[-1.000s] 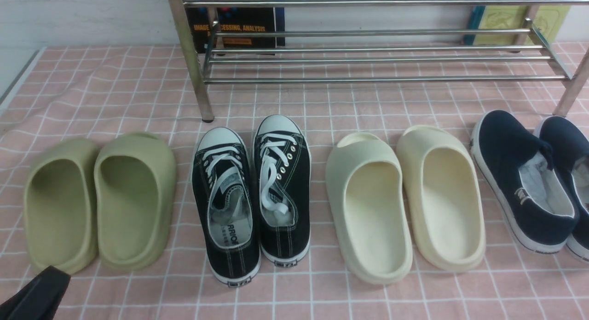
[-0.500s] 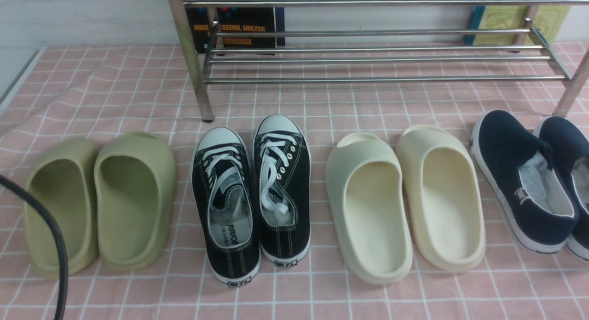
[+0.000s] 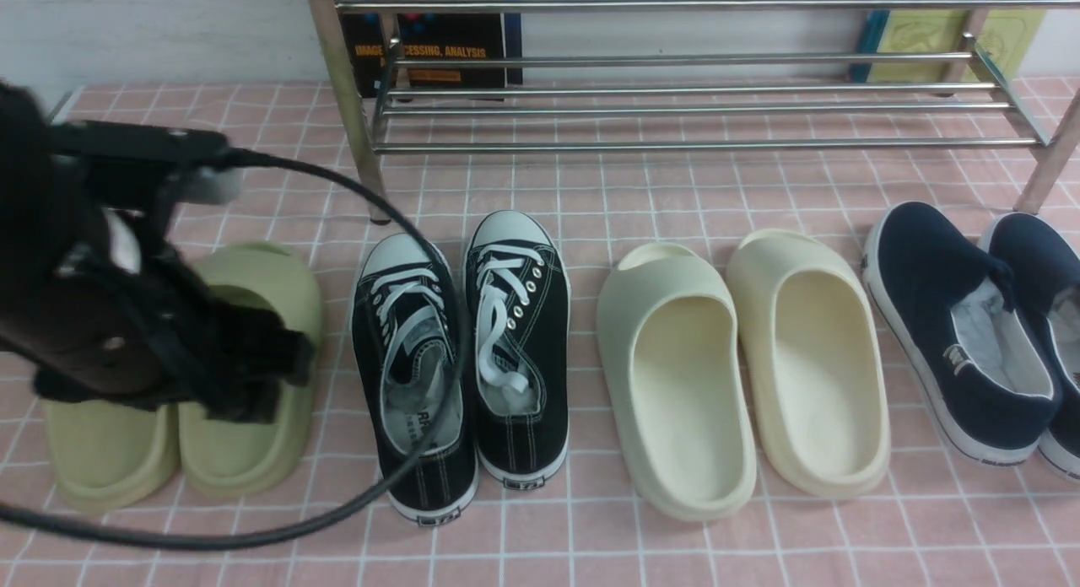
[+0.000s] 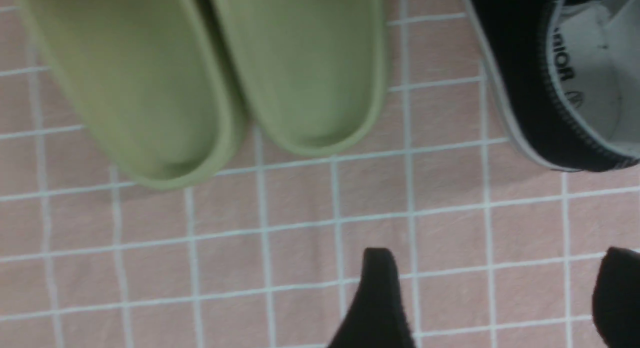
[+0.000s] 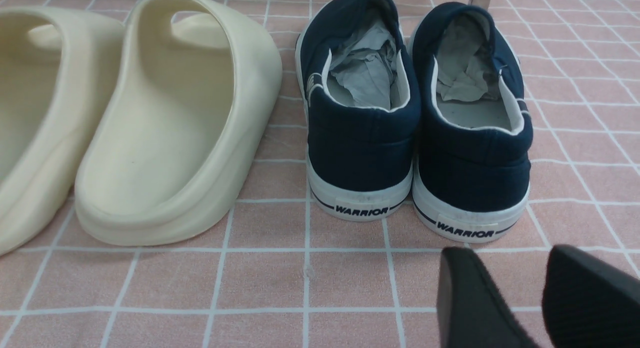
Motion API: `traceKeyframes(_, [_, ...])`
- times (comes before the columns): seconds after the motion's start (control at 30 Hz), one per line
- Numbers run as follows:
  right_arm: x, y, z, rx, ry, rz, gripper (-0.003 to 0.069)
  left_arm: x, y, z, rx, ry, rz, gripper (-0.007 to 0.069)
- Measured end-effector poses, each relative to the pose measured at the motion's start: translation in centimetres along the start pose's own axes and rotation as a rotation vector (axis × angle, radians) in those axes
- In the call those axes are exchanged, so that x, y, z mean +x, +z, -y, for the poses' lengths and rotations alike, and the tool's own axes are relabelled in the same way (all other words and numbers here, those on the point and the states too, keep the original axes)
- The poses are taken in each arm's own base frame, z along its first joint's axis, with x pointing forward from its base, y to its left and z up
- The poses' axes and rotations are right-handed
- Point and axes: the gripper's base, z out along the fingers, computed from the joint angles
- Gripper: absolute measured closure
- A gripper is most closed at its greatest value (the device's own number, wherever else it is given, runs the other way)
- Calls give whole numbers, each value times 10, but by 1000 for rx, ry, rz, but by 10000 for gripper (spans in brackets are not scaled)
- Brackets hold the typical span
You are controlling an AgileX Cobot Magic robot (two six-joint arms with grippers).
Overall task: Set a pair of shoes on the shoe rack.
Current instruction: Use the left arm to grab the shoe closest to it
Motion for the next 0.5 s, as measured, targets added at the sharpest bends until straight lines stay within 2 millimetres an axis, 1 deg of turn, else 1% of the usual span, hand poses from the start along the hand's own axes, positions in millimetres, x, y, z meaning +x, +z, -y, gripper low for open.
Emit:
traceKeyframes(0.03, [0, 0, 0, 0, 0, 0, 419, -4, 9, 8, 12, 3, -3, 3])
traceKeyframes(0.07, [0, 0, 0, 0, 0, 0, 419, -5, 11, 10, 16, -1, 2, -6])
traceKeyframes(0.1, [0, 0, 0, 0, 0, 0, 419, -11, 27, 22, 33, -12, -4, -27])
traceKeyframes(0.17, [0, 0, 0, 0, 0, 0, 419, -17, 42, 31, 51, -37, 4, -26])
traceKeyframes(0.27, [0, 0, 0, 0, 0, 0, 419, -23, 66, 38, 52, -76, -12, 4])
traceKeyframes(0.3, [0, 0, 0, 0, 0, 0, 419, -23, 67, 38, 52, -82, -9, 12])
traceKeyframes(0.33, [0, 0, 0, 0, 0, 0, 419, -26, 83, 41, 42, -103, -24, 52])
traceKeyframes(0.4, [0, 0, 0, 0, 0, 0, 419, -27, 97, 44, 30, -119, -43, 99])
traceKeyframes(0.5, [0, 0, 0, 0, 0, 0, 419, -27, 121, 48, 10, -133, -84, 197])
